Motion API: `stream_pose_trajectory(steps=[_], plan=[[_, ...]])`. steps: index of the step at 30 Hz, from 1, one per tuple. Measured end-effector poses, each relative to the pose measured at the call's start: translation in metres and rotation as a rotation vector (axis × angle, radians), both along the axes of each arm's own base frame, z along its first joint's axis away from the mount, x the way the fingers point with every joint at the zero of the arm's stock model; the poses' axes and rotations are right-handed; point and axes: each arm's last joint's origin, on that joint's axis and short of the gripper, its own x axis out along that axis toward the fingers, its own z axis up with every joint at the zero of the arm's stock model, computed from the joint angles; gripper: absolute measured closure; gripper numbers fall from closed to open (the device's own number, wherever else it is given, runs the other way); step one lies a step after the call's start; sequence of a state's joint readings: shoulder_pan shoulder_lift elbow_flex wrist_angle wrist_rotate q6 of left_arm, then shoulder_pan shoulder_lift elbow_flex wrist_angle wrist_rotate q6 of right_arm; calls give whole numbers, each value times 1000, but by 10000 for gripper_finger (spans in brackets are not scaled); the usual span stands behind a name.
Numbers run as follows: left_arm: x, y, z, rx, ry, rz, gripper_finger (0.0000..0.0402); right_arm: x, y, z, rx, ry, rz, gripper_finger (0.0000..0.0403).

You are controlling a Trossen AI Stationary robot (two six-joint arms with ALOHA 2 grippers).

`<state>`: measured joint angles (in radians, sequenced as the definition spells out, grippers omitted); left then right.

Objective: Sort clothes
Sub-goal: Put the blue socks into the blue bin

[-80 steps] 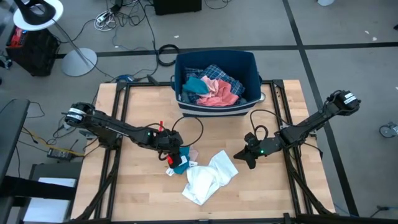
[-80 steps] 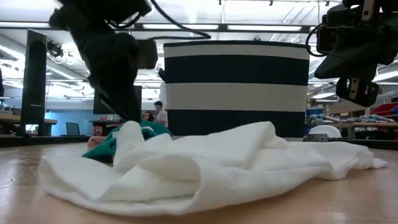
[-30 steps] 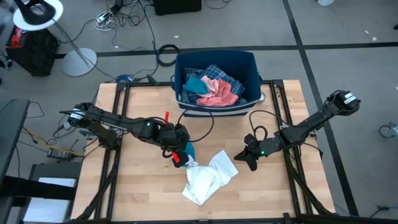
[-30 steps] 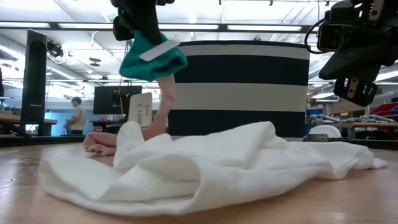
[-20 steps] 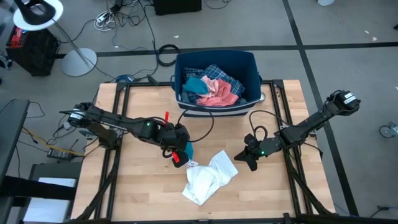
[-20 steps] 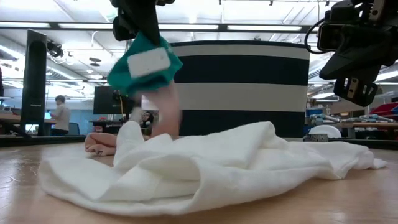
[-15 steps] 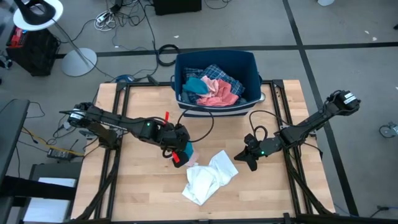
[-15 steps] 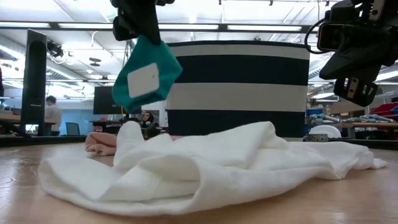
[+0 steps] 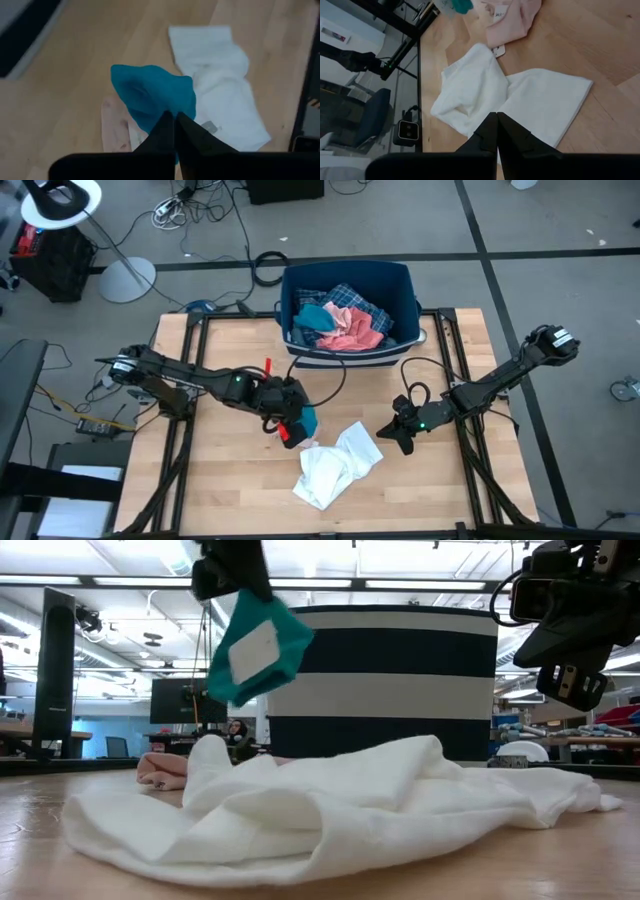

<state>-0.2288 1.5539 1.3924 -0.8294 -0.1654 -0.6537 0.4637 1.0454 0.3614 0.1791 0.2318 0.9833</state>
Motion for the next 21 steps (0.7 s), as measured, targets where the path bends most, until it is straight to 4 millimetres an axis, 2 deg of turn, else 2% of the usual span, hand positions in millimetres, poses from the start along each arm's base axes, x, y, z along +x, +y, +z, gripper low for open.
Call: stream_pose_trajectory(steps=[3,9,15,18,21], plan=[[3,3,17,23,-52,0,399,0,0,0,0,0,-1,396],[9,23,73,63,-221,-1,400,0,0,0,1,-3,-1,398],[7,66,121,120,-373,65,401,0,0,1,3,-7,-1,397],[7,93,137,141,-416,96,401,0,0,1,5,-7,-3,395],[11,120,144,142,-435,108,401,1,0,1,11,-10,-6,397]])
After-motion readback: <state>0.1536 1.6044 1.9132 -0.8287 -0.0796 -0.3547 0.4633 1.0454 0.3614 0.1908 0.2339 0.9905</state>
